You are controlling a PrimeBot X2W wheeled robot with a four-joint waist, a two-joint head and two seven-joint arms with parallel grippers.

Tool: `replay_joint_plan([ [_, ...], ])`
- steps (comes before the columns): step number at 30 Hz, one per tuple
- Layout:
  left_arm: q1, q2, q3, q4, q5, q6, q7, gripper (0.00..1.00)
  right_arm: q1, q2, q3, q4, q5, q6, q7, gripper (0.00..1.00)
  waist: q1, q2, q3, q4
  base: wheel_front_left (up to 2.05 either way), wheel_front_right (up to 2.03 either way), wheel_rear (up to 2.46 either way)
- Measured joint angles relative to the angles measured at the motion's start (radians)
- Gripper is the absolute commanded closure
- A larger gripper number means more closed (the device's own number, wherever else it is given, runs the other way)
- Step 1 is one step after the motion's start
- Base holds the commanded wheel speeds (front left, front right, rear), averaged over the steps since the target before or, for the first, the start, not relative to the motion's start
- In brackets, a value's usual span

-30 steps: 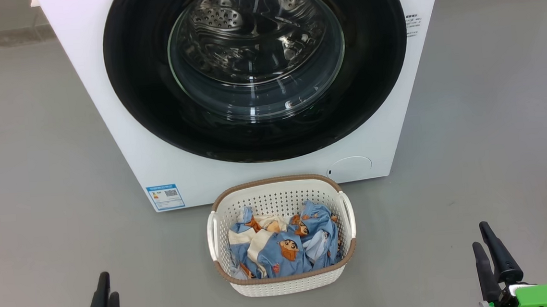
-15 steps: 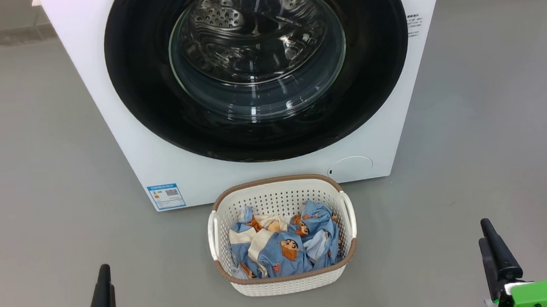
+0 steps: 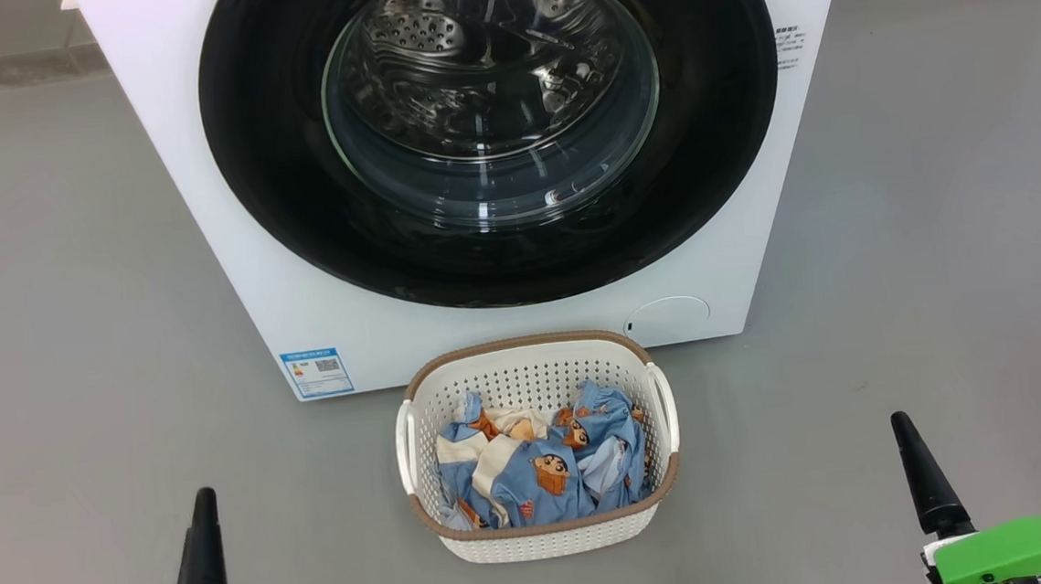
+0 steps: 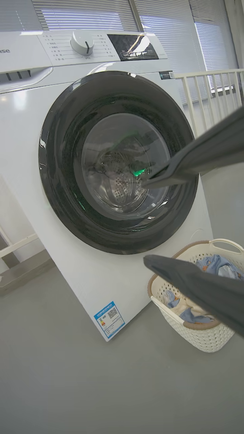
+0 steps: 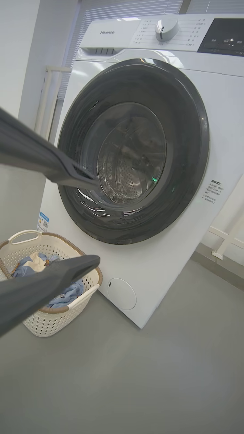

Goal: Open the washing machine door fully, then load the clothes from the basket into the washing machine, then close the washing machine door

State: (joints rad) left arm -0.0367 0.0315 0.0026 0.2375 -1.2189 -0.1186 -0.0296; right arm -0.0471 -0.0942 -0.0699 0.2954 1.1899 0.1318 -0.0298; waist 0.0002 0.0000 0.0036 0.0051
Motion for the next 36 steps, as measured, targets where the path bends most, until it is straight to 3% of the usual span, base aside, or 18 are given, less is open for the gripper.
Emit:
replay_joint_plan([
  [19,-0.001,0.008,-0.039,-0.036,0.387,0.000,-0.053,0.00,-0.025,0.000,0.001,0.012,-0.391,0.000,-0.043,0.00,0.0000,0.0000,0.003,0.001,0.00,0.00,0.00],
  [36,-0.010,0.025,-0.097,-0.012,0.658,0.010,-0.101,0.00,-0.036,0.008,0.033,0.006,-0.606,0.000,-0.046,0.00,-0.0001,0.0000,0.000,0.004,0.00,0.00,0.00],
])
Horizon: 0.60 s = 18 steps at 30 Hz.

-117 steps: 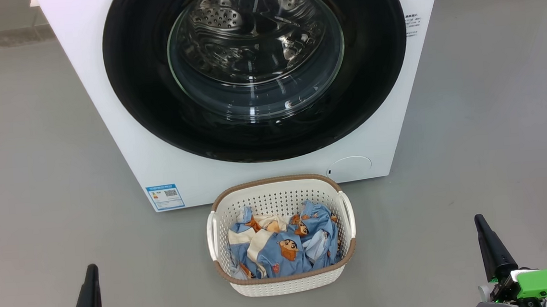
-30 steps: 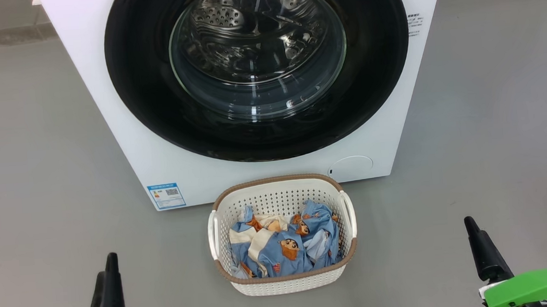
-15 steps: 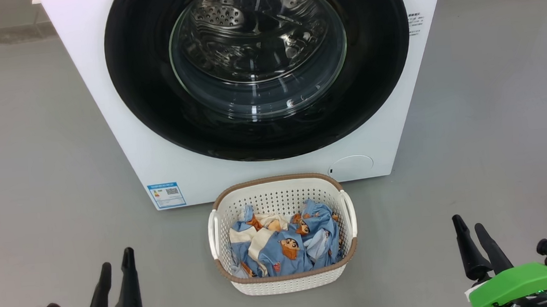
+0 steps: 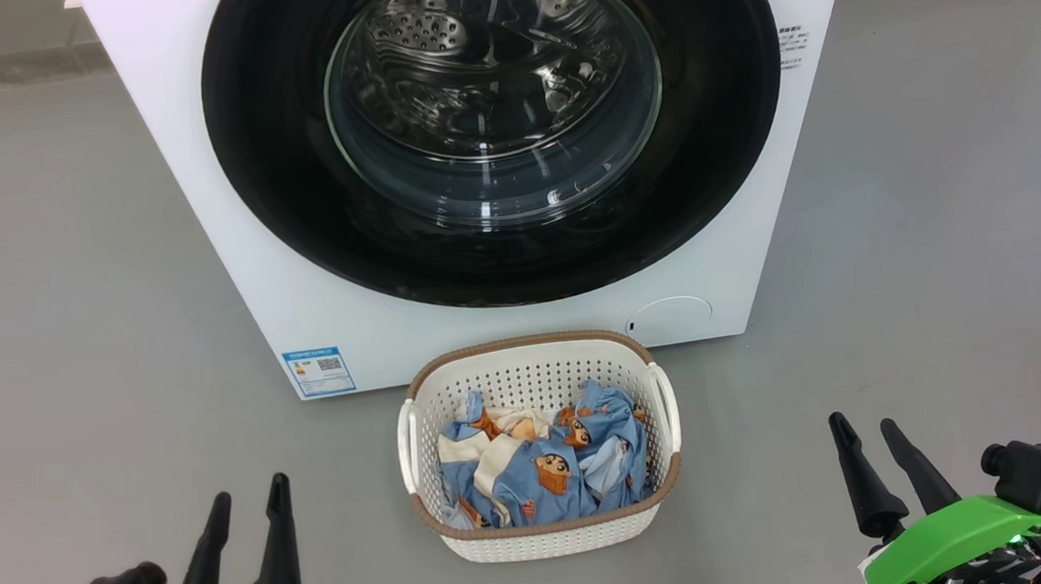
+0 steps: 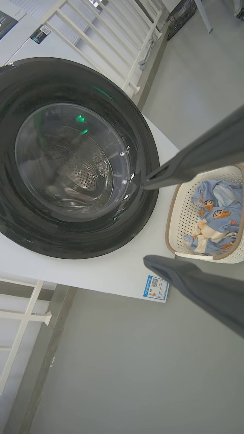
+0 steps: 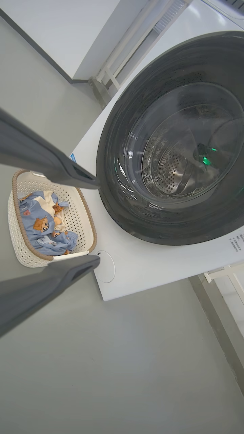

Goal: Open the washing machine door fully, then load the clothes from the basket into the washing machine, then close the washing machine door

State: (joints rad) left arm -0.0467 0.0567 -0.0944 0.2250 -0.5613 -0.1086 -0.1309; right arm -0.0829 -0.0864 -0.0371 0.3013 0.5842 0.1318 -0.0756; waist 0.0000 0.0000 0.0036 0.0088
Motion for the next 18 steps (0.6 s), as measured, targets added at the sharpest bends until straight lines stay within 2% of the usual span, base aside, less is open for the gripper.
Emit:
replay_joint_plan([
  [18,-0.014,0.002,-0.023,0.047,0.169,0.012,-0.048,0.00,0.000,0.002,0.021,-0.027,-0.214,0.000,-0.016,0.00,0.0000,0.0000,0.005,0.002,0.00,0.00,0.00],
])
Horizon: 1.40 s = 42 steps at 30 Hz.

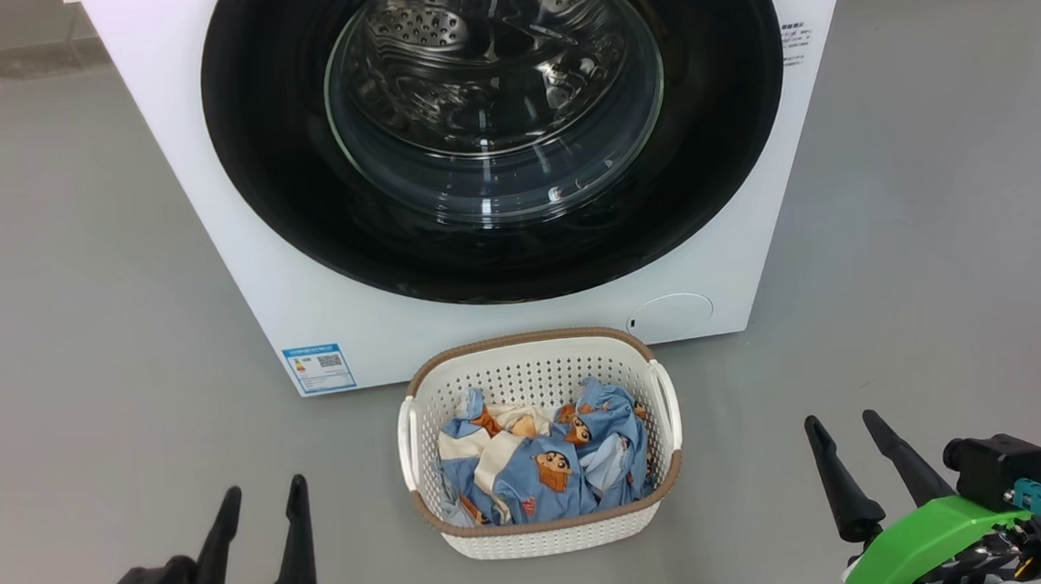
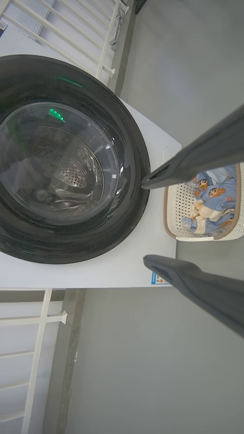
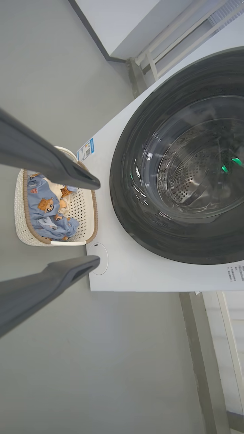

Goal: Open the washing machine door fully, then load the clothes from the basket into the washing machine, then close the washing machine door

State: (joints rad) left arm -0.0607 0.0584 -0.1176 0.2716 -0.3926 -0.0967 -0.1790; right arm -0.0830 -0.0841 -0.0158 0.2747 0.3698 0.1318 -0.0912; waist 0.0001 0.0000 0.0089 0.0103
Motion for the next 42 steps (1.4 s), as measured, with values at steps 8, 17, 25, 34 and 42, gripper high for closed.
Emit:
replay_joint_plan([
  [8,-0.010,0.000,-0.008,0.017,0.078,0.011,-0.026,0.00,-0.002,0.000,0.007,-0.006,-0.080,0.000,-0.011,0.00,0.0000,0.0000,0.001,0.002,0.00,0.00,0.00],
  [17,-0.012,-0.001,-0.016,0.022,0.173,0.020,-0.052,0.00,-0.020,-0.002,0.017,-0.011,-0.180,0.000,-0.026,0.00,0.0000,0.0000,0.003,0.004,0.00,0.00,0.00],
  [25,-0.027,-0.001,-0.027,0.036,0.246,0.025,-0.071,0.00,-0.020,-0.002,0.025,-0.011,-0.254,0.000,-0.044,0.00,0.0000,0.0000,0.003,0.003,0.00,0.00,0.00],
  [34,-0.032,-0.002,-0.028,0.049,0.248,0.032,-0.071,0.00,-0.021,-0.002,0.025,-0.011,-0.251,0.000,-0.044,0.00,0.0000,0.0000,0.003,0.005,0.00,0.00,0.00],
  [42,-0.032,-0.002,-0.029,0.052,0.247,0.041,-0.071,0.00,-0.021,-0.001,0.024,-0.011,-0.244,0.000,-0.044,0.00,0.0000,0.0000,0.005,0.004,0.00,0.00,0.00],
])
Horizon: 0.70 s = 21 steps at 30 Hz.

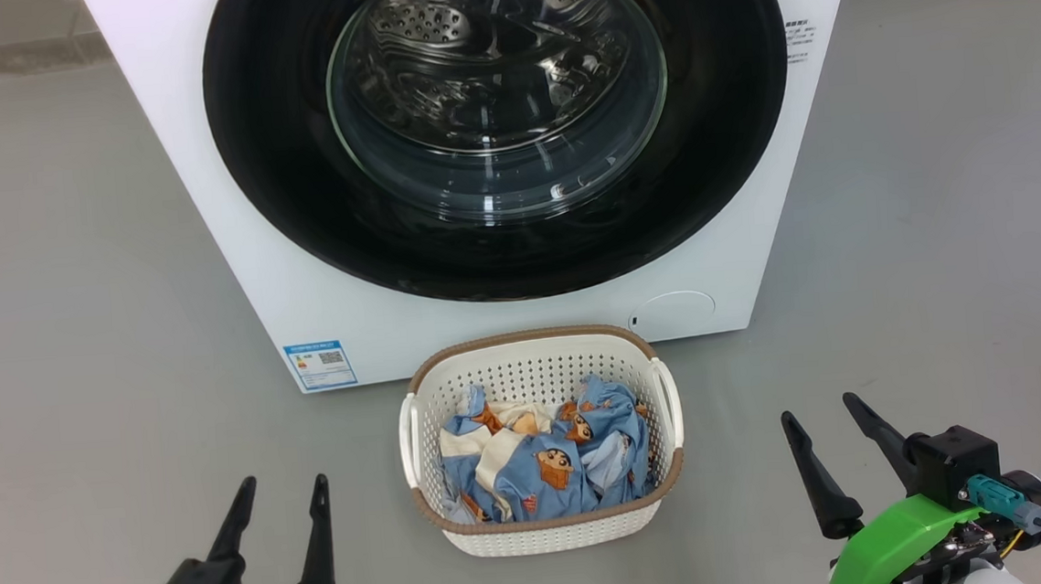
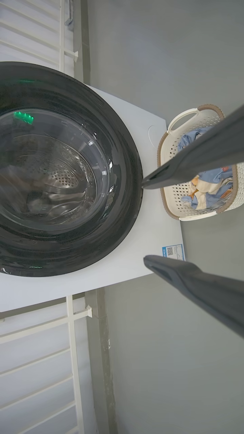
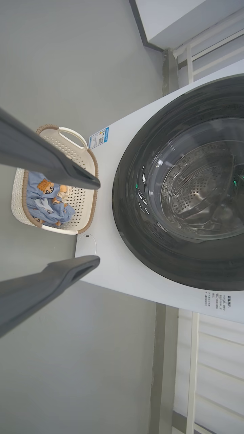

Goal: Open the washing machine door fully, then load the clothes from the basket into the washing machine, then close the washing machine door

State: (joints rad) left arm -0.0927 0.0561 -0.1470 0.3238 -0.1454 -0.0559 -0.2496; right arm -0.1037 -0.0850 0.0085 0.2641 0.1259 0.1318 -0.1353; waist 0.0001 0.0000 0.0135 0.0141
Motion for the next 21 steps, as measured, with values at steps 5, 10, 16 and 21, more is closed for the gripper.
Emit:
replay_joint_plan([
  [5,0.000,0.000,-0.002,0.000,0.000,0.000,0.000,0.00,0.000,0.000,0.000,0.000,0.000,0.000,0.000,0.00,0.0000,0.0000,0.001,0.000,0.02,0.02,-0.04],
  [10,0.000,0.001,-0.004,-0.001,0.001,0.009,0.000,0.00,0.000,0.002,0.000,-0.001,0.001,0.000,0.000,0.00,0.0000,0.0000,0.001,0.000,0.33,0.33,-0.65],
  [16,-0.001,0.004,-0.005,-0.001,0.001,0.009,0.000,0.00,0.000,0.004,-0.001,-0.002,0.007,0.000,0.000,0.00,0.0000,0.0000,0.006,0.001,0.72,0.72,-1.43],
  [21,-0.001,0.005,-0.005,0.000,0.001,0.009,0.000,0.00,-0.002,0.005,-0.001,-0.004,0.007,0.000,0.000,0.00,0.0000,0.0000,0.009,0.000,1.10,1.10,-2.21],
])
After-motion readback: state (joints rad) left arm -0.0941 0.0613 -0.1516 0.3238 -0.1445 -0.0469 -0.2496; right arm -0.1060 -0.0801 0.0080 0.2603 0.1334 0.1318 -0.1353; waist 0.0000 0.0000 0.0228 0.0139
